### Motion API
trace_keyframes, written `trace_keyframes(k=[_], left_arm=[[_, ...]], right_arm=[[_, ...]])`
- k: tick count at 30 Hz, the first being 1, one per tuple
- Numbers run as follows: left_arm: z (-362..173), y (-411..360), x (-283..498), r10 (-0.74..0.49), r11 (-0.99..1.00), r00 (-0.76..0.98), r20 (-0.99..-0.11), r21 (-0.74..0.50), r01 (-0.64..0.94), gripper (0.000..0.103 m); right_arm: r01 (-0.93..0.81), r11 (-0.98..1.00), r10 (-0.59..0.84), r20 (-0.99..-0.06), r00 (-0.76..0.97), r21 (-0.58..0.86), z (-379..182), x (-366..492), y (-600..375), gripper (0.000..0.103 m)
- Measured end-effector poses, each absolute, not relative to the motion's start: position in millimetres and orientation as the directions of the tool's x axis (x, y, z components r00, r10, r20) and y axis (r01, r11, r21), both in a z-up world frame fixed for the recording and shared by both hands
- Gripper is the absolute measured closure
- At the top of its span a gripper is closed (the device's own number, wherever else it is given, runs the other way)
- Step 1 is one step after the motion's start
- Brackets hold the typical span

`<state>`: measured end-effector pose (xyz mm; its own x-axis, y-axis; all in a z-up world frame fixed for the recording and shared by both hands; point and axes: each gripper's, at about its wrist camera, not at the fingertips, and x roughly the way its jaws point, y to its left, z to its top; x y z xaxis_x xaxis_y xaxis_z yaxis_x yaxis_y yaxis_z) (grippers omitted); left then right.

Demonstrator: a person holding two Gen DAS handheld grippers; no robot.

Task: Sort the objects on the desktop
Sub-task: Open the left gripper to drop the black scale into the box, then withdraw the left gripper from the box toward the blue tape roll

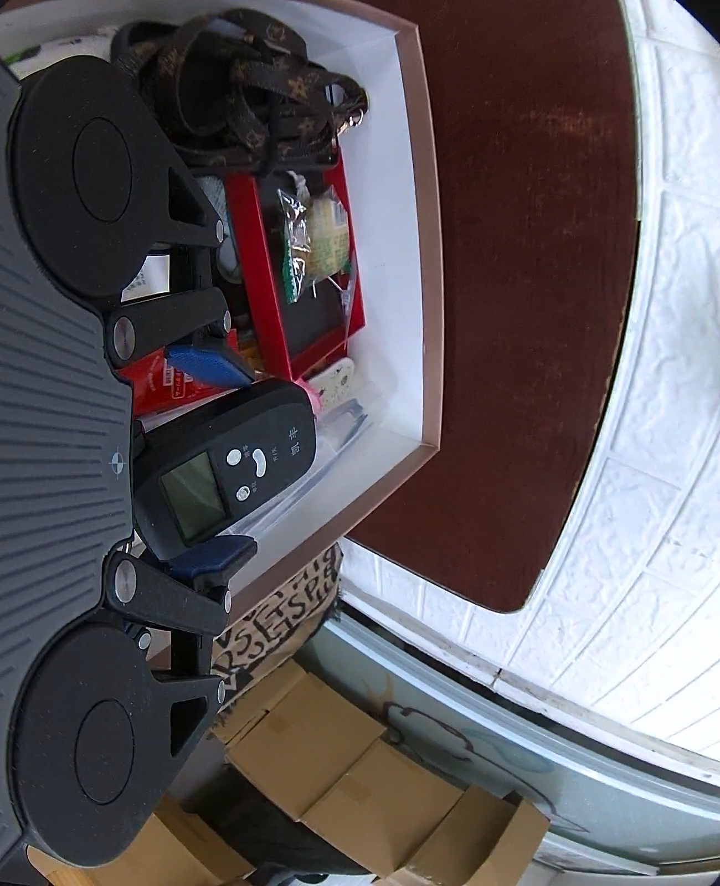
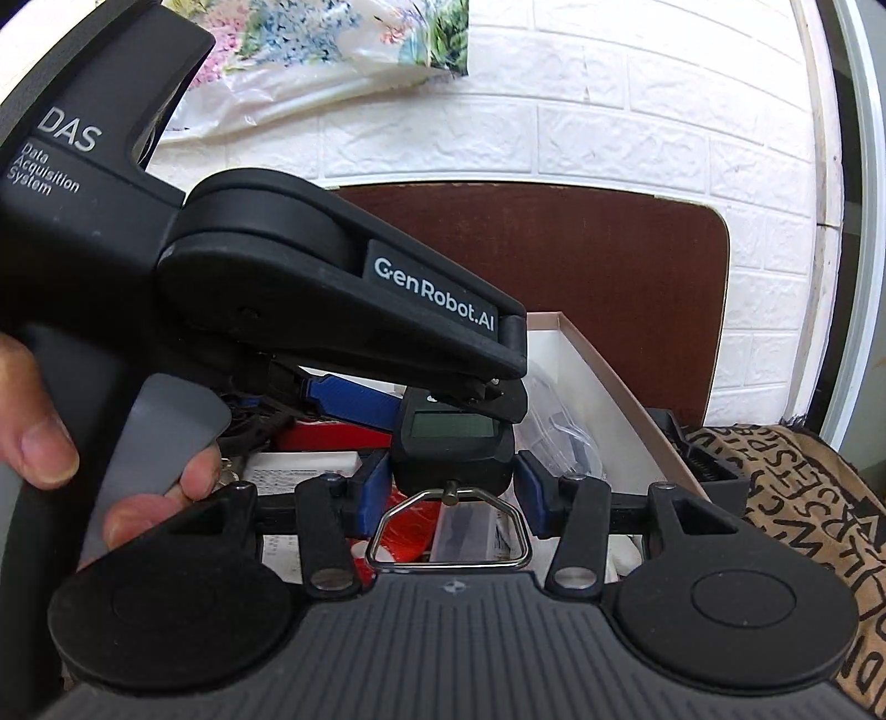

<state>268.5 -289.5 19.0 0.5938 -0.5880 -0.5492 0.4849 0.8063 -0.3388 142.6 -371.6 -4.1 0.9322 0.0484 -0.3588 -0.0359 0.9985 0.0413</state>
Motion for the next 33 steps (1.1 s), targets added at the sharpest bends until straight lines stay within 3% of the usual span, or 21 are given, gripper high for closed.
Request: trace_keyframes(k=[1,3,5,7,16,33], left_arm=[[19,-289,270,-0.59,0.805,0.594,-0.546,-0.345,0.483,0.03],[18,-286,270,-0.585,0.81,0.61,-0.534,-0.355,0.467,0.017],[21,-281,265,-0.576,0.817,0.635,-0.514,-0.355,0.454,0.0],[24,-278,261,-0.559,0.829,0.656,-0.507,-0.332,0.449,0.0],[25,-263,239,-0.529,0.849,0.684,-0.503,-0.325,0.417,0.0],[38,-233,168,-0.461,0.886,0.732,-0.501,-0.213,0.412,0.0]], right_arm=[[-0.034,0.999,0.047,-0.361,0.932,0.042,-5,144,-372,0.049],[-0.027,0.998,0.043,-0.362,0.931,0.05,-8,145,-373,0.046],[0.004,1.0,0.006,-0.359,0.933,0.028,-10,143,-372,0.029],[0.037,0.999,-0.035,-0.347,0.937,0.0,-9,135,-377,0.012],[0.032,0.999,-0.041,-0.334,0.942,-0.031,-5,134,-376,0.002],[0.072,0.997,-0.058,-0.395,0.917,0.021,-9,101,-364,0.0]])
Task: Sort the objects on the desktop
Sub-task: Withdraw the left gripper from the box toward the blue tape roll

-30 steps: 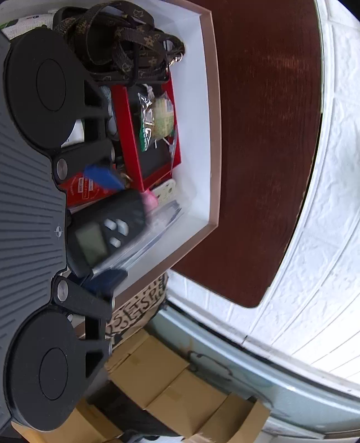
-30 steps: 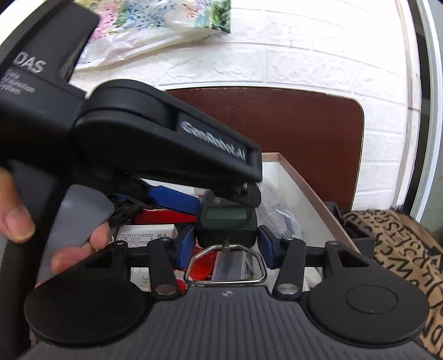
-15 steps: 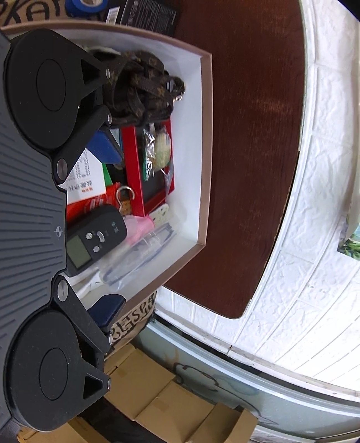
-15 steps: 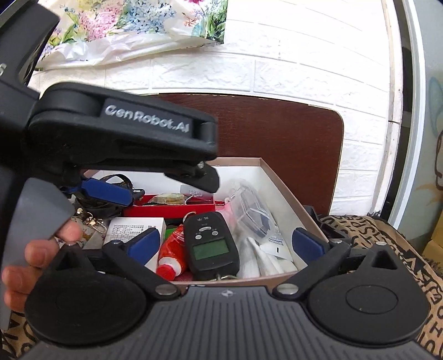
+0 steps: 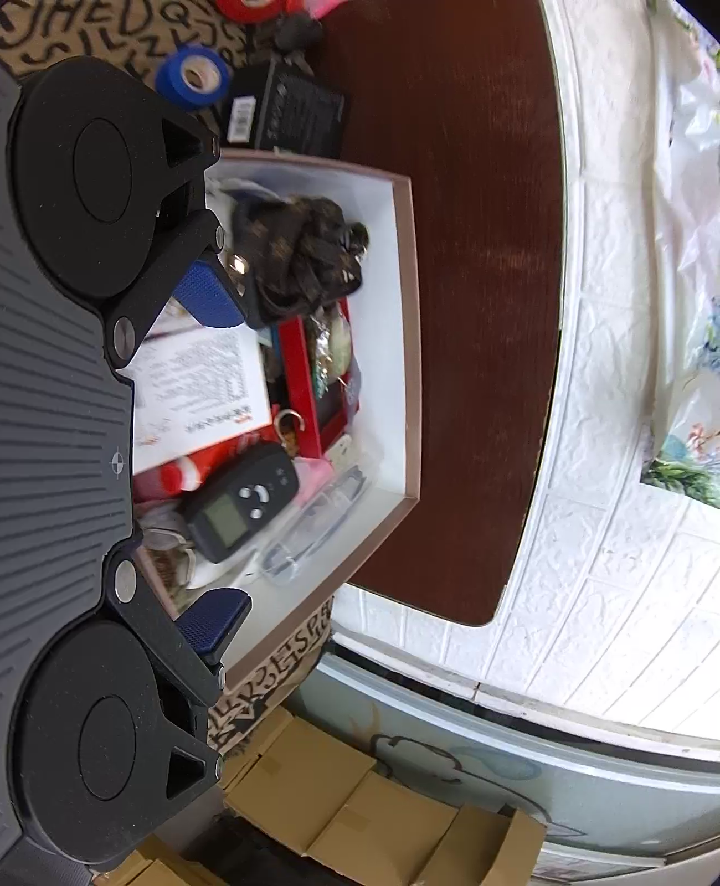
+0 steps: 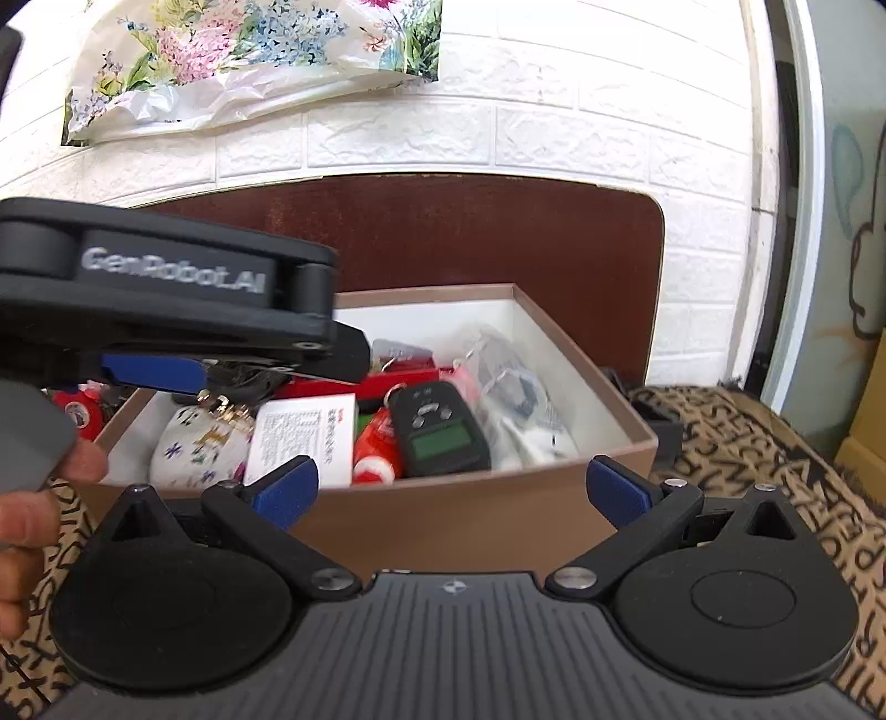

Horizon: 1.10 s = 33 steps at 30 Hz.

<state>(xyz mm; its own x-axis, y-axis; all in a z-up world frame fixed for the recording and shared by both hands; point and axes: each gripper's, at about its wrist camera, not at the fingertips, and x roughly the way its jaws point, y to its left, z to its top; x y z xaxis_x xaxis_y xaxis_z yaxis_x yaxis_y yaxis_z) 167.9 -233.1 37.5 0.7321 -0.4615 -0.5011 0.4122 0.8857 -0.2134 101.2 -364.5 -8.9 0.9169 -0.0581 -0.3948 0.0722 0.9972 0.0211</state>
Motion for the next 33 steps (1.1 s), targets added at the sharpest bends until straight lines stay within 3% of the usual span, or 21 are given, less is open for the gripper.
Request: trace_keyframes(k=[19,33], left_arm=[[16,-157,80,-0.332,0.941,0.763,-0.555,-0.133,0.312,0.0],[-20,-84,39,-0.246,0.967,0.757,-0.605,-0.103,0.232,0.0]], right_arm=[[0.079,0.984,0.003,-0.454,0.891,0.162,-19,27,-318,0.0],[-0.017,0.981,0.128,-0.572,0.81,0.194,-51,12,-252,0.0]])
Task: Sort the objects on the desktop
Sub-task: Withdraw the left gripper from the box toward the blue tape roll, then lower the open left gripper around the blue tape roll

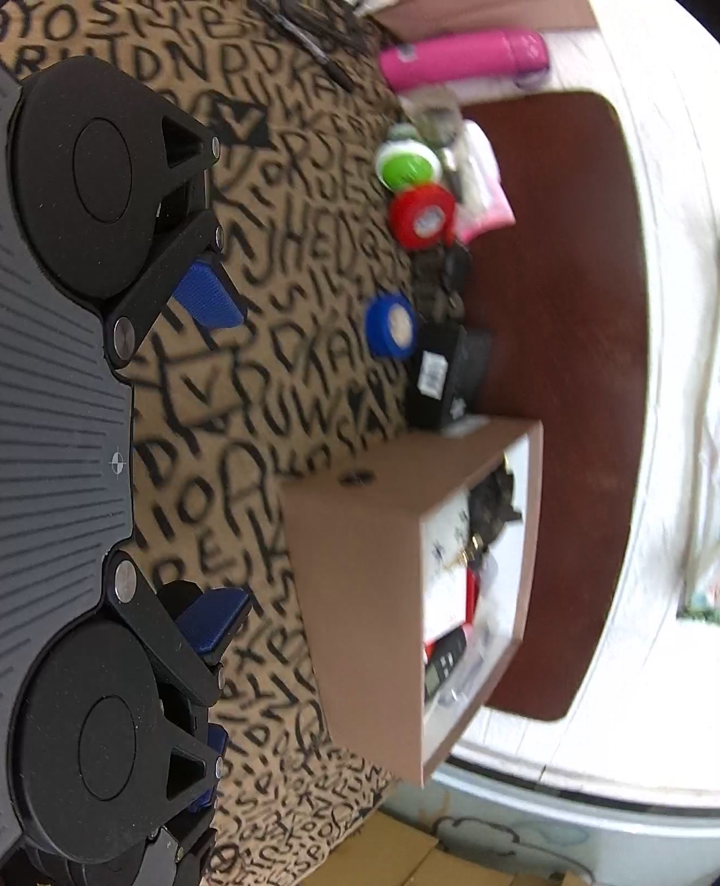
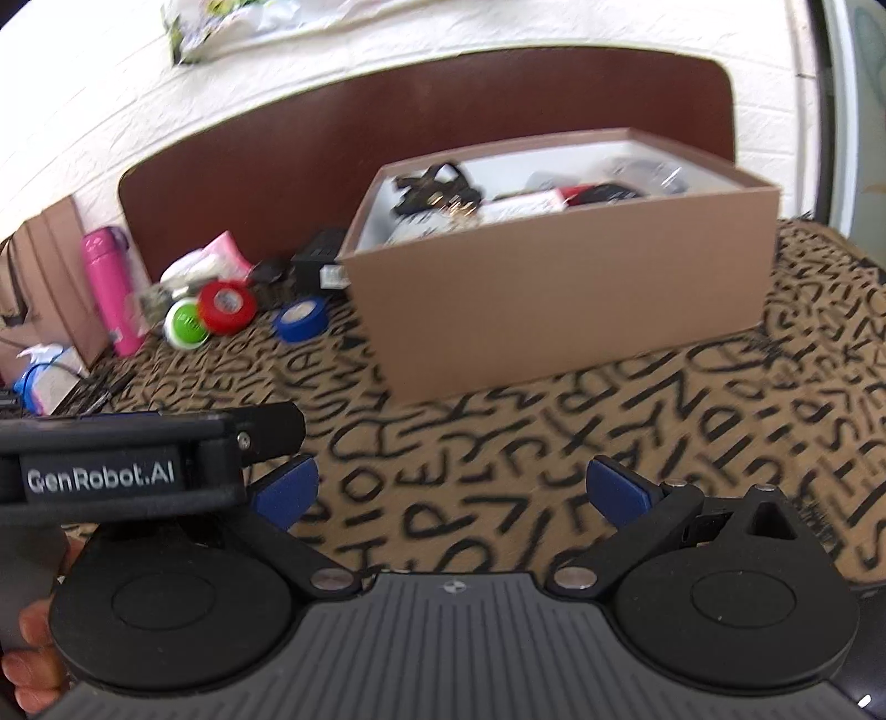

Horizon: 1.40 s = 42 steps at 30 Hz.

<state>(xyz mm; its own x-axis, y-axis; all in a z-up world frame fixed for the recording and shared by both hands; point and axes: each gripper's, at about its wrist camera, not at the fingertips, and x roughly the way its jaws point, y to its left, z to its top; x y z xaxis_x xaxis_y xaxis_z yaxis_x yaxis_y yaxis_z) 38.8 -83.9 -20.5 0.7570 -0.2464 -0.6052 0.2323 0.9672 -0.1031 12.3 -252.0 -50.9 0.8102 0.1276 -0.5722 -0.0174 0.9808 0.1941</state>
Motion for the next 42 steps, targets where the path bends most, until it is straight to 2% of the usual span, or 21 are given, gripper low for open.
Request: trace_keyframes(k=[10,14,25,34,42], left_arm=[[-35,-34,37,-0.161,0.987,0.768,-0.62,-0.099,0.127,0.0],[-39,-17,42,-0.152,0.988,0.758,-0.635,-0.119,0.099,0.0],[-52,17,62,-0.115,0.99,0.735,-0.668,-0.142,0.026,0.0],[-56,31,86,-0.097,0.992,0.73,-0.677,-0.127,0.014,0.0],[-58,36,116,-0.132,0.988,0.717,-0.684,-0.151,0.038,0.0]], right_arm=[[-0.091,0.981,0.179,-0.632,0.754,0.169,-63,21,-203,0.0],[-0.093,0.986,0.16,-0.636,0.755,0.137,-64,26,-184,0.0],[-0.198,0.974,0.223,-0.649,0.728,0.112,-69,48,-150,0.0],[-0.26,0.963,0.243,-0.626,0.741,0.066,-68,77,-128,0.0],[-0.295,0.955,0.241,-0.607,0.757,0.011,-71,108,-113,0.001]])
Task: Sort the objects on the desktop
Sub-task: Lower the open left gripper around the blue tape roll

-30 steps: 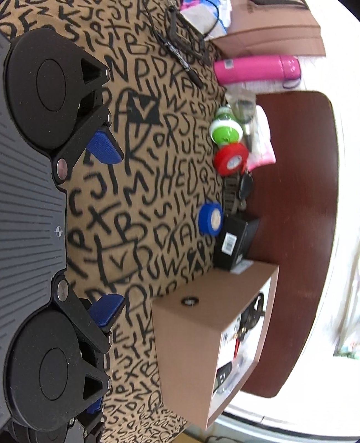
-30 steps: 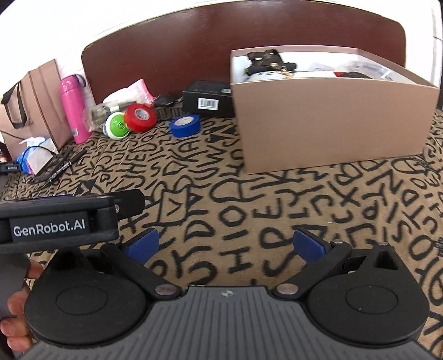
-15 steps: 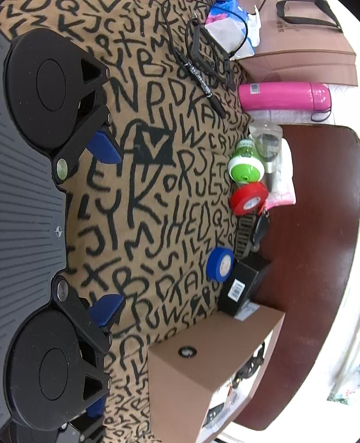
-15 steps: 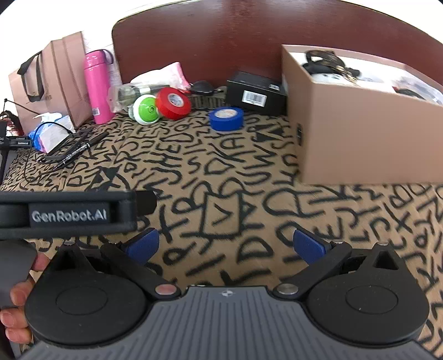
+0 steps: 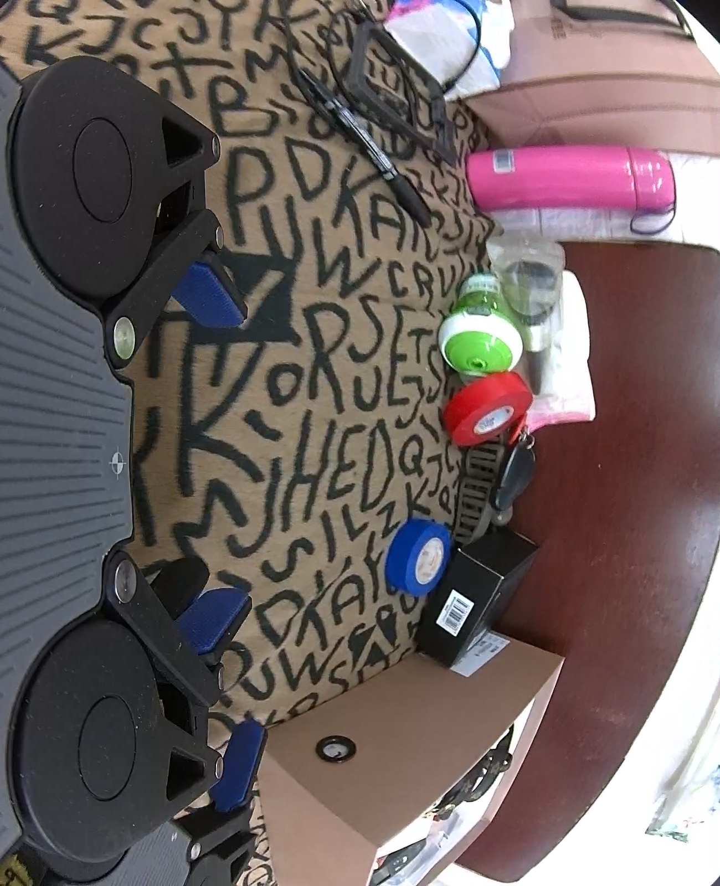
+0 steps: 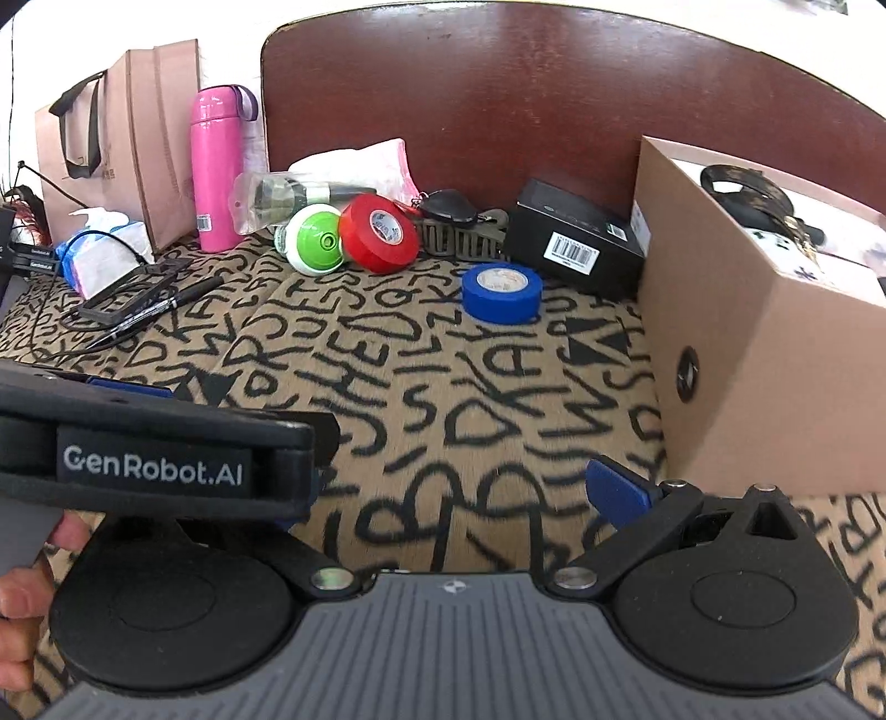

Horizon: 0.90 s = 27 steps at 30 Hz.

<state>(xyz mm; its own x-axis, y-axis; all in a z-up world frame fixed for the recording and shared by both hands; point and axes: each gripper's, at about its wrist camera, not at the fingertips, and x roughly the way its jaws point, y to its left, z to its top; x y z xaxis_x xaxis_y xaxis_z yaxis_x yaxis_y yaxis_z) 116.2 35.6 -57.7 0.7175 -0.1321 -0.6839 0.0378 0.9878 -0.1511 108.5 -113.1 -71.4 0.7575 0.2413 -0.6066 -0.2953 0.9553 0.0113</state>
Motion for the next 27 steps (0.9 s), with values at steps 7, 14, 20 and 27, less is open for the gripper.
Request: trace_keyframes(k=[7,14,20,27], left_arm=[[-59,34,150,-0.198,0.977,0.694,-0.692,-0.196,0.084,0.0],[-56,25,191,-0.273,0.961,0.685,-0.675,-0.23,0.156,0.001],[-69,20,227,-0.343,0.937,0.641,-0.687,-0.298,0.182,0.01],[-74,12,256,-0.378,0.925,0.647,-0.662,-0.298,0.236,0.016]], right_arm=[[-0.303,0.953,0.233,-0.594,0.77,-0.02,-73,137,-107,0.003],[-0.278,0.96,0.21,-0.589,0.78,-0.025,-75,176,-105,0.008],[-0.266,0.964,0.203,-0.589,0.782,-0.021,-81,203,-102,0.016],[-0.198,0.979,0.183,-0.576,0.797,0.036,-88,229,-113,0.025]])
